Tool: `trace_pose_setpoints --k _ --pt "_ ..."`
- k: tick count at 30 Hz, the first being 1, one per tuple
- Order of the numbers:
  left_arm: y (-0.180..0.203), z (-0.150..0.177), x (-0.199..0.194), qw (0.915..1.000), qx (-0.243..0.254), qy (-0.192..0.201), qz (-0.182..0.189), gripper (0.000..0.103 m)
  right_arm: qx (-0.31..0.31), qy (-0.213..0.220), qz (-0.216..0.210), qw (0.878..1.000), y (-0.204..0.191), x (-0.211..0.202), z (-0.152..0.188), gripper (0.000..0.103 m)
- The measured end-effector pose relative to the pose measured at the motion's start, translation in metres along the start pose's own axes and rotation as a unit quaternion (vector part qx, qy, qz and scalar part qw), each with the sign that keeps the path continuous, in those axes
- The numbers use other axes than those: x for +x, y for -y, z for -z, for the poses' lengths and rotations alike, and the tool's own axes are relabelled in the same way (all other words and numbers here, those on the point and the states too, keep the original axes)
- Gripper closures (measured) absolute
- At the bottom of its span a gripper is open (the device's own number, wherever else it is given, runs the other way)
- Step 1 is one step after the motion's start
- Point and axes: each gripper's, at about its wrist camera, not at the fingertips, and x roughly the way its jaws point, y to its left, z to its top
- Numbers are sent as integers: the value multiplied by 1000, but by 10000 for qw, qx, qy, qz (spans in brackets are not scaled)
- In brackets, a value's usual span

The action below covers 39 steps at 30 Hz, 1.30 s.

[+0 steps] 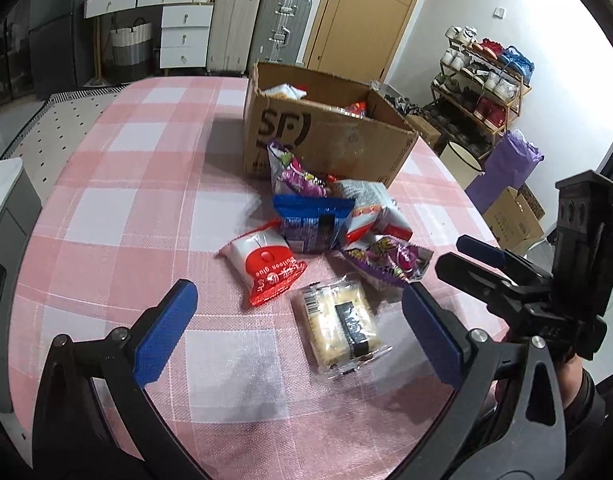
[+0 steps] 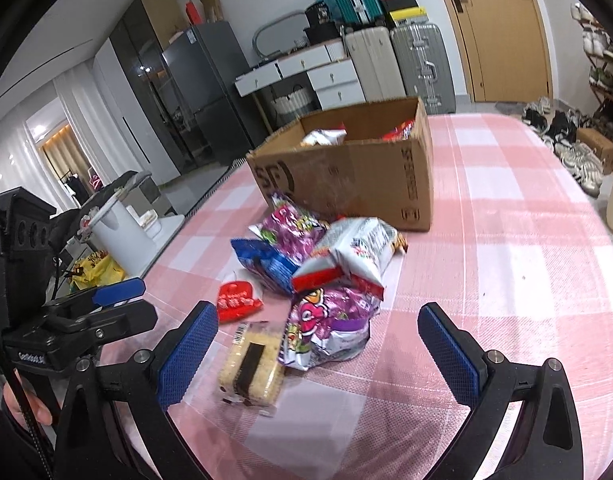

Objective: Organize snacks
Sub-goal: 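Grasp the purple candy bag with the right gripper while the left approaches the cracker pack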

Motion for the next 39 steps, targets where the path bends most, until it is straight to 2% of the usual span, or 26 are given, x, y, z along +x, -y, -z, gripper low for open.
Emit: trace_pose_setpoints --k 18,21,23,25,27,32,39 --pt "-18 14 37 9993 -113 -341 69 1 18 -551 -101 9984 10 59 6 3" --pt "-19 16 40 9992 -100 -389 75 1 46 -628 -98 9980 9 66 5 12" --pt "-19 16 42 9991 -99 -401 74 1 96 -714 -121 9973 9 72 5 23" --pt "-20 18 42 9991 -106 -409 65 1 126 -764 -112 9969 10 77 6 27" --pt "-20 18 43 9990 -111 -420 63 1 123 -748 -114 9971 10 78 8 36" --pt "-16 19 43 9988 -88 -482 62 1 181 -729 -275 9968 14 80 7 47" --pt "-11 21 36 9990 -22 -453 48 1 325 -545 -400 9972 18 64 9 50"
